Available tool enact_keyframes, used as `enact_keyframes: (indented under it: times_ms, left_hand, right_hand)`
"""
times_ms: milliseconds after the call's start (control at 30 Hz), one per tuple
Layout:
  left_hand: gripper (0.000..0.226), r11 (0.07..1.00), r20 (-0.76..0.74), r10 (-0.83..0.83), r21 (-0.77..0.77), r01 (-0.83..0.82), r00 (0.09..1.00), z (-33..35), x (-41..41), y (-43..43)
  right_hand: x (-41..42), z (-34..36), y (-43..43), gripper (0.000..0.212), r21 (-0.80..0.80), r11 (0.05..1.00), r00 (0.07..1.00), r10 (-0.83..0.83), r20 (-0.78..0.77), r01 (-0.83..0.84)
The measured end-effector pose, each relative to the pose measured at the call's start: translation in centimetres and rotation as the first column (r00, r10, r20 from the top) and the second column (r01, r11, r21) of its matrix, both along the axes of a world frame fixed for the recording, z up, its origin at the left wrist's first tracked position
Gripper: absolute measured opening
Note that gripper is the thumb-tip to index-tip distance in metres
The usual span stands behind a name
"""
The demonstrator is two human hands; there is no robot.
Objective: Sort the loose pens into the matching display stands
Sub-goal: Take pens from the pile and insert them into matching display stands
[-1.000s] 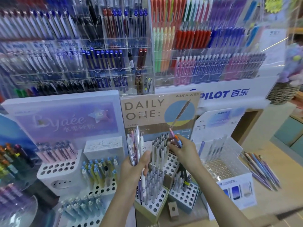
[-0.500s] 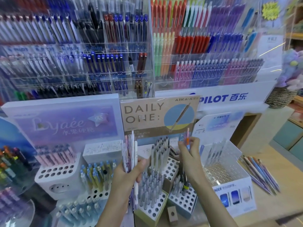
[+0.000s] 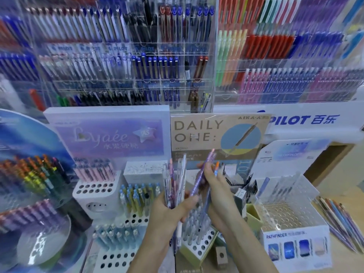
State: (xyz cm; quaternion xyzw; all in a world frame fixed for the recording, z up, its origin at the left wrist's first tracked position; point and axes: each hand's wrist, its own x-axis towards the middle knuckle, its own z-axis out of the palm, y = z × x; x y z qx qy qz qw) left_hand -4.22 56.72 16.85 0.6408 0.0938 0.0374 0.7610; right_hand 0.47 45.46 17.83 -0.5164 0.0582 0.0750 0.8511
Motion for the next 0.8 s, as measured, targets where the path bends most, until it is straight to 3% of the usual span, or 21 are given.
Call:
enact_keyframes:
  times_ms: [133, 267, 433, 500, 700, 800]
  left_hand:
    - [0.041, 0.994, 0.005, 0.108, 0.021, -0.108, 0.994, -0.2, -0.8, 2.1]
    - [0.022, 0.994, -0.038, 0.102, -0.028, -0.103, 0.994, 0.2, -2.5, 4.8]
    - [0.03, 0.982, -0.066, 0.188, -0.023, -0.189, 0.98, -0.7, -4.4, 9.7]
    - [0.039, 0.97, -0.076, 0.24, -0.004, -0.241, 0.968, -1.0, -5.2, 12.2]
    - [0.031, 0.946, -0.097, 0.323, 0.03, -0.322, 0.941, -2.2, -7.6, 21.0]
    - [0.017, 0.914, -0.124, 0.403, 0.092, -0.394, 0.907, -3.3, -8.6, 25.9]
  right_hand:
    - [-0.2, 0.4, 2.3, 0.038, -0.064, 0.994, 0.992, 0.091, 0.091, -0.086]
    - [-0.2, 0.8, 4.1, 0.026, -0.016, 0.982, 0.972, 0.189, 0.143, -0.188]
    - [-0.5, 1.3, 8.0, 0.024, -0.115, 0.959, 0.945, 0.275, 0.178, -0.258]
    - [-1.0, 1.1, 10.3, 0.025, -0.172, 0.952, 0.935, 0.288, 0.206, -0.255]
    - [-2.8, -0.2, 17.2, 0.02, -0.151, 0.978, 0.951, 0.179, 0.252, -0.144]
    - [-4.0, -1.0, 20.8, 0.02, -0.285, 0.956, 0.946, 0.153, 0.286, -0.068]
